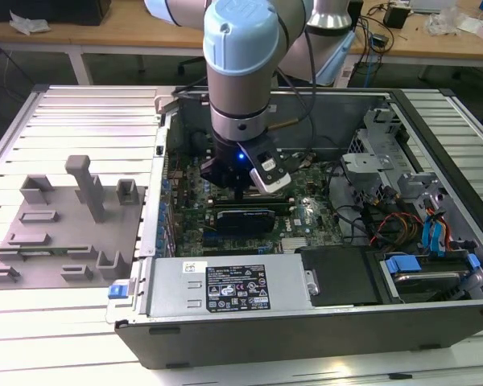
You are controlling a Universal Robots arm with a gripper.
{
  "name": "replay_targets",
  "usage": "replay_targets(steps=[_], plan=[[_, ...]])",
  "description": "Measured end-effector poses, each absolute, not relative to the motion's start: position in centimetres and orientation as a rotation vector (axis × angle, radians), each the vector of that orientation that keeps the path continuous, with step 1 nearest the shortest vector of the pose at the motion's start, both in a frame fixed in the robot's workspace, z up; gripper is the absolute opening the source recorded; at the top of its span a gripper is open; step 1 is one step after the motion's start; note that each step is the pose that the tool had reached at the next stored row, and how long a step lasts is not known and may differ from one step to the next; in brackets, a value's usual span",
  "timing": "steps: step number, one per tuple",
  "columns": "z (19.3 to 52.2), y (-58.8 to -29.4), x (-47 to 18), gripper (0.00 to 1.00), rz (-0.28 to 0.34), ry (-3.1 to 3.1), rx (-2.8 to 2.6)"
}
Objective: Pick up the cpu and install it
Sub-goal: 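Install the second cpu locking lever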
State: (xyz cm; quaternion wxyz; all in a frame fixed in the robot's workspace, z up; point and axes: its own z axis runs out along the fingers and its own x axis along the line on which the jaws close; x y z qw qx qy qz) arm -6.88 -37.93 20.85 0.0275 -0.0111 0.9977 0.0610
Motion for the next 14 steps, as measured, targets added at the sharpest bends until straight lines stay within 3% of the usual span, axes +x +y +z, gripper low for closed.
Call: replay_targets(steps=[14], plan=[[20.03,-37.89,-7.45,0.11,0.249,3.069,-0.033]])
